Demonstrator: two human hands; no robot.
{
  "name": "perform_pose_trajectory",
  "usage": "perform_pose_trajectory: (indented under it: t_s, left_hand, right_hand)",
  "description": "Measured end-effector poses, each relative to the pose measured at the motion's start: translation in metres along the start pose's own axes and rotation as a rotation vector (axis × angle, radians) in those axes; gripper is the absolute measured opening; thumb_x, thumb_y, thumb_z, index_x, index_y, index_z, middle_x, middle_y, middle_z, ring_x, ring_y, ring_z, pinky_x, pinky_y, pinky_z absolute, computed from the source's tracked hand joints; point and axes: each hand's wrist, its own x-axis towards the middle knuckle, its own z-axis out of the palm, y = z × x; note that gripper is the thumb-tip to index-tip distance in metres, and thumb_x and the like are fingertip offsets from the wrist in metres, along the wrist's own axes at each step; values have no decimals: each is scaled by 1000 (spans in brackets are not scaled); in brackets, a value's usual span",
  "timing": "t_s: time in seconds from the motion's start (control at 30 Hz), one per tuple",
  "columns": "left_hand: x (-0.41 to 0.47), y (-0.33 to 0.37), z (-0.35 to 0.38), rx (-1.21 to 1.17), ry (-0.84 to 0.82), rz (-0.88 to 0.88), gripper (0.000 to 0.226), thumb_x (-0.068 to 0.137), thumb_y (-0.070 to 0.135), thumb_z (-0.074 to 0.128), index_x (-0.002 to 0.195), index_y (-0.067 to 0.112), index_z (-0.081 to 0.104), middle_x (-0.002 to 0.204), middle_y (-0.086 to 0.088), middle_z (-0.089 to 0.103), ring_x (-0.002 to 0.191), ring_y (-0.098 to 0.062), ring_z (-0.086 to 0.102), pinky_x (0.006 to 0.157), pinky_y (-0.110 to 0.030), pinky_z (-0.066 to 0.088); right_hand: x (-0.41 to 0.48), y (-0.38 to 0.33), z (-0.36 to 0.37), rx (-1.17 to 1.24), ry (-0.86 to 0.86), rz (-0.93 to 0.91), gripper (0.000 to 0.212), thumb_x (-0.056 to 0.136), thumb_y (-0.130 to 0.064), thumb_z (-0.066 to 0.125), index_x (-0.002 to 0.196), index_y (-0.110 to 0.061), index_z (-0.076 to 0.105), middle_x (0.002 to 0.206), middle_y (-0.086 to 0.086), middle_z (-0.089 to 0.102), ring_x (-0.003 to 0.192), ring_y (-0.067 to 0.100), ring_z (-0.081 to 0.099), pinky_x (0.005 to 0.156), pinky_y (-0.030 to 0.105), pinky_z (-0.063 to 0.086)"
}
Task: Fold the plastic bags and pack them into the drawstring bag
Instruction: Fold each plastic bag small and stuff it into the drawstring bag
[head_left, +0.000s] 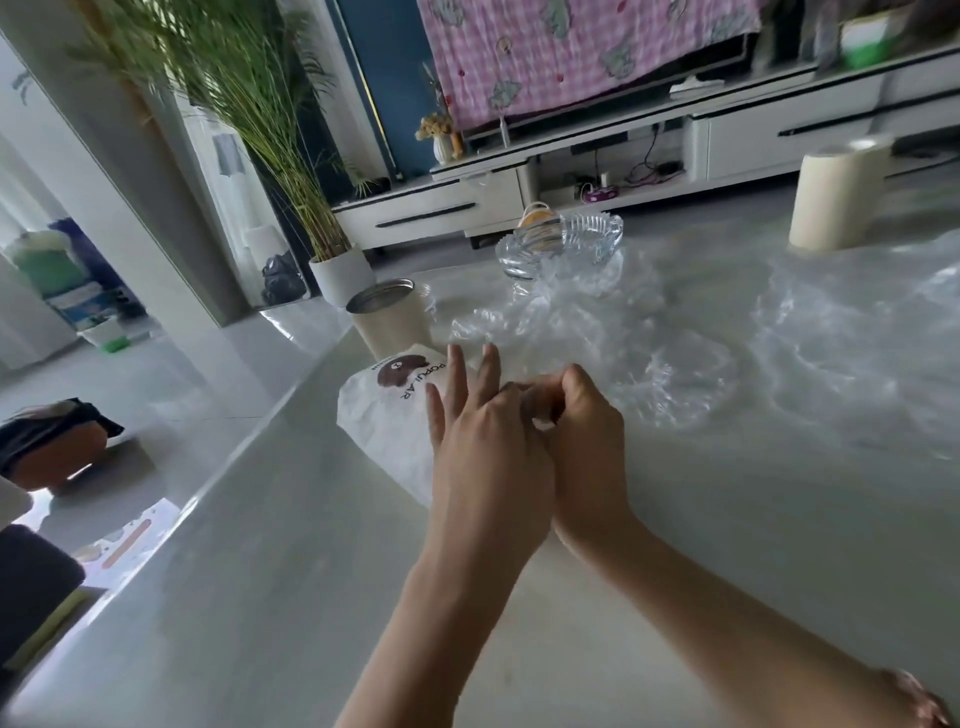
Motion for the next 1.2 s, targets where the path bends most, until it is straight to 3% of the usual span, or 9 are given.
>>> perform_pose_trajectory:
  t_s: [0.1, 0.2, 0.4, 0.53, 0.7, 0.83, 0.93, 1.1, 1.2]
  left_hand:
    - [-8, 12, 5, 22, -35, 71, 67, 78, 24, 13, 129, 16, 55, 156, 3, 17, 144, -9, -10, 115, -25, -10]
    - [-12, 14, 6, 181, -165, 93, 77, 76, 34, 0, 139, 24, 43, 157, 4, 14, 145, -12, -8, 112, -26, -13]
    - [5, -22, 7, 442, -230, -137, 40, 95, 22, 35, 133, 11, 44, 157, 0, 14, 145, -20, -12, 116, -47, -6]
    - [17, -45, 10, 423, -152, -228, 47, 99, 27, 33, 141, 7, 34, 158, -3, 10, 144, -23, -13, 112, -53, -8]
    - [12, -26, 29, -94, 216, 114, 51, 91, 39, 44, 132, 8, 51, 144, -7, 44, 143, -16, 17, 117, -45, 12]
    - [9, -18, 44, -172, -12, 407, 74, 79, 49, 58, 142, 15, 38, 149, 3, 29, 143, -9, 9, 118, -34, 7]
    - [9, -17, 48, -153, -88, 472, 44, 77, 26, 62, 120, 14, 62, 141, -4, 47, 139, -18, 29, 115, -31, 12]
    - [-9, -1, 36, -202, -320, 346, 23, 83, 28, 53, 98, 21, 69, 95, 4, 72, 88, -16, 64, 84, -32, 49]
    - [-14, 7, 29, -245, -381, 336, 11, 90, 26, 58, 93, 24, 68, 85, 7, 70, 77, -11, 61, 76, -30, 48]
  right_hand:
    - [11, 2, -8, 269, 70, 254, 18, 75, -31, 39, 77, -14, 44, 62, -4, 57, 68, 24, 53, 71, 37, 44]
    - [18, 14, -20, -238, -84, 34, 19, 76, -29, 43, 85, -15, 53, 81, 0, 59, 80, 20, 55, 71, 30, 43]
    - [34, 31, -56, -807, -197, -266, 56, 80, -25, 64, 130, -15, 42, 132, 4, 42, 124, 22, 35, 97, 26, 19]
    - [40, 41, -67, -1080, -155, -155, 26, 94, -24, 44, 116, -13, 51, 122, 7, 50, 116, 27, 43, 93, 33, 29]
    - [42, 35, -71, -903, -45, -223, 16, 95, -13, 42, 91, -10, 57, 101, 10, 61, 100, 31, 50, 85, 36, 32]
    - [26, 17, -92, -760, -170, -389, 9, 91, -10, 53, 88, -7, 61, 89, 8, 64, 90, 29, 56, 80, 35, 38]
    - [2, 10, -123, -680, -329, -427, 4, 88, -18, 63, 89, -13, 62, 88, -4, 63, 90, 18, 58, 79, 22, 40]
    - [-24, 15, -168, -577, -564, -54, 61, 68, -47, 75, 117, -49, 39, 122, -28, 45, 113, -15, 41, 91, 1, 31]
    - [-14, 11, -175, -606, -535, -134, 21, 83, -24, 69, 100, -33, 61, 99, -14, 62, 95, -5, 55, 79, 8, 41]
